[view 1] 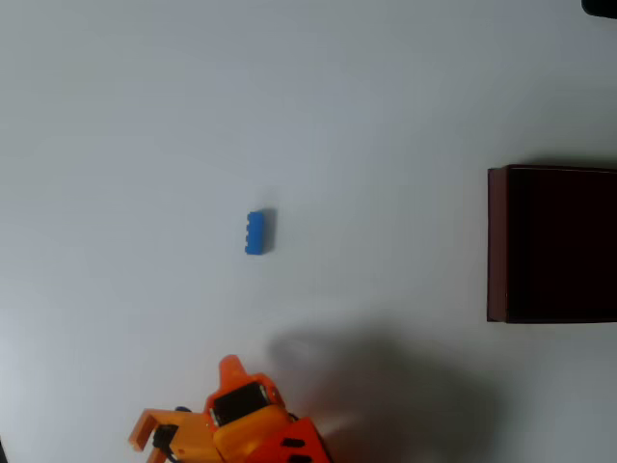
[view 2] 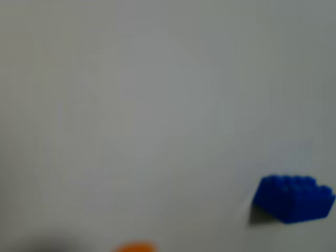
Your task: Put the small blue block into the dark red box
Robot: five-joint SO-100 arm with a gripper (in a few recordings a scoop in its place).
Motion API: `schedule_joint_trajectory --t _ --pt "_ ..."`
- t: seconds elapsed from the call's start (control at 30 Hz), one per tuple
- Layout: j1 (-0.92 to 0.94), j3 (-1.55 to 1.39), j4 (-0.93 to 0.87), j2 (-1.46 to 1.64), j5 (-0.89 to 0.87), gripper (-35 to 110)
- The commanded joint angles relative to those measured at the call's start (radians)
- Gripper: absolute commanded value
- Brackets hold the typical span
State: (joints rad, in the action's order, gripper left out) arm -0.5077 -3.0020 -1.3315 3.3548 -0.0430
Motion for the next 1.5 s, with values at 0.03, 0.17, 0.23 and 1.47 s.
schedule_joint_trajectory --t 0.03,0.17,0.23,1.47 --pt "0.017 -0.003 -0.015 0.003 -0.026 0" --pt "0.017 -0.003 -0.015 0.003 -0.026 0" --pt "0.017 -0.003 -0.015 0.003 -0.026 0" --pt "0.167 0.595 0.063 -0.96 -1.881 26"
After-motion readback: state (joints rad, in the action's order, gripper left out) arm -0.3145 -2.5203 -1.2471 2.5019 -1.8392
